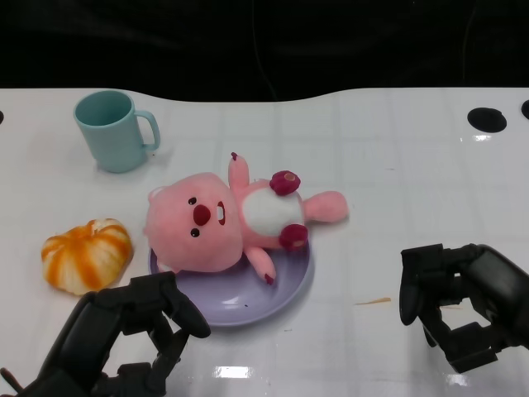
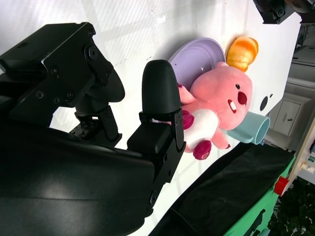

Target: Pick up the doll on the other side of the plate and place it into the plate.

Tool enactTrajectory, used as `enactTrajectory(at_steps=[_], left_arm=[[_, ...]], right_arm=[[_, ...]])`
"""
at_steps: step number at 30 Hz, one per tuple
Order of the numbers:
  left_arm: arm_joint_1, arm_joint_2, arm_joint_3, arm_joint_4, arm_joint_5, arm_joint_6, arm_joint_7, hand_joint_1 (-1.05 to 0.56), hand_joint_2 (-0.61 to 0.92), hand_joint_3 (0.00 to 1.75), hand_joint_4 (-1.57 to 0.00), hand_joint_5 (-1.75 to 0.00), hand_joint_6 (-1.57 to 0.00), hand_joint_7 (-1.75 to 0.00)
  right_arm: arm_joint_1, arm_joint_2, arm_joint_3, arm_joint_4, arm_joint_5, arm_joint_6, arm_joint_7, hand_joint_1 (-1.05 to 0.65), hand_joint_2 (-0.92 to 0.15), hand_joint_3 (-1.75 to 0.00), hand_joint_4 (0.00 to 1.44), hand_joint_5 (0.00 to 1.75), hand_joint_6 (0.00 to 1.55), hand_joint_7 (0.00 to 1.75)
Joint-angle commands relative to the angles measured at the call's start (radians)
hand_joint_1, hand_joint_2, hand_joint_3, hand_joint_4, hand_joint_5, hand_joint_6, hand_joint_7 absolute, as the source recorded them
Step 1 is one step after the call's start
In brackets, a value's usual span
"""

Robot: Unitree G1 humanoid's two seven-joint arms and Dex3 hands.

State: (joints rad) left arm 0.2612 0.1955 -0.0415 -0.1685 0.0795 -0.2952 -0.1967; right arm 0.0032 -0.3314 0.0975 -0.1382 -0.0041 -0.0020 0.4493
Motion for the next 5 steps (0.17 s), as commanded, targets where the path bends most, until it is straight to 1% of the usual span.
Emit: enactTrajectory(at_steps=[1,5], left_arm=[[0.001,0.007,0.003,0.000,0.001,0.005,0.001,-0.08,0.53,1.08,-0.77,-1.54,-0.85,-1.12],[0.000,0.007,-0.001,0.011,0.006,-0.010,0.002,-0.05,0.52,1.08,-0.77,-1.55,-0.86,-1.13]], right_arm=[[-0.006,-0.017,-0.007,0.010,-0.004,-0.012,0.003,0.19,-0.44,-1.38,0.88,1.75,0.79,1.57],[0.003,-0.016,-0.003,0.004,-0.016,-0.011,0.000,0.20,-0.43,-1.39,0.86,1.75,0.78,1.57]])
